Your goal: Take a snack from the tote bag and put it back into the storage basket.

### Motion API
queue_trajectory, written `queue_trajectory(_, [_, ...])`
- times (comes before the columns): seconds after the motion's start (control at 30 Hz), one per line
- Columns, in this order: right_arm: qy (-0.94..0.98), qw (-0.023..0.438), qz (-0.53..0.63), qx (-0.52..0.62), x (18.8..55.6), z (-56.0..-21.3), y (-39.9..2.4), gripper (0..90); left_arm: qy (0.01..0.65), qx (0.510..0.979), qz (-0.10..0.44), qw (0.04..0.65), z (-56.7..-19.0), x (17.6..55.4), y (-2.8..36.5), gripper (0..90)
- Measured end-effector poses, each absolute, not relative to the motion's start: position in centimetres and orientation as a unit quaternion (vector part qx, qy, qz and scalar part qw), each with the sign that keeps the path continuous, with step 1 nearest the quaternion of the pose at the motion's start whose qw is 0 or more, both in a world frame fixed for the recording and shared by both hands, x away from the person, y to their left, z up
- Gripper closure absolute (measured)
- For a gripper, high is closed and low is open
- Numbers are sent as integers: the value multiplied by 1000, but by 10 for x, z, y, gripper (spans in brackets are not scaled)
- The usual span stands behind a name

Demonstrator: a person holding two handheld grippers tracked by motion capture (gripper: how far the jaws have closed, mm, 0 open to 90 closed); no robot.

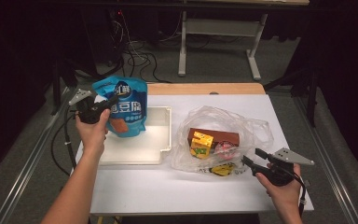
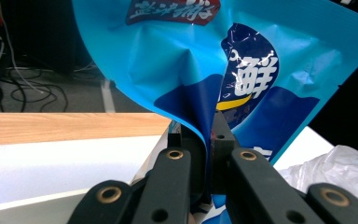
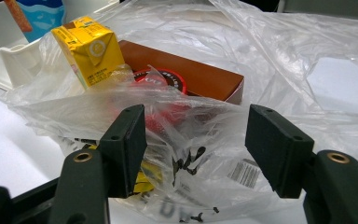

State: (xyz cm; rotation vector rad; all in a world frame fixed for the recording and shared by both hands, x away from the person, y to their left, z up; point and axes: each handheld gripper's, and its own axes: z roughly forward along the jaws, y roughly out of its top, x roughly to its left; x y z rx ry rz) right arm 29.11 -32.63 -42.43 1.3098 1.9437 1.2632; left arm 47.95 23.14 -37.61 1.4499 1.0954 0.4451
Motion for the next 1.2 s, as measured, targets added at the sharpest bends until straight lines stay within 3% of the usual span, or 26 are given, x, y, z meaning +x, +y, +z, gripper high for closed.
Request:
queue_trajectory(0.33, [708, 234, 461, 481, 291, -426, -326, 392, 489, 622, 208, 574, -384, 471, 244, 817])
queue_trajectory(0.87, [703, 232, 465, 486, 291, -426, -326, 382, 516, 623, 230, 541, -373, 451, 244, 351])
queue_trajectory(1.2, [700, 237, 469, 484, 290, -424, -326, 382, 532, 618, 239, 527, -375, 415, 227, 292])
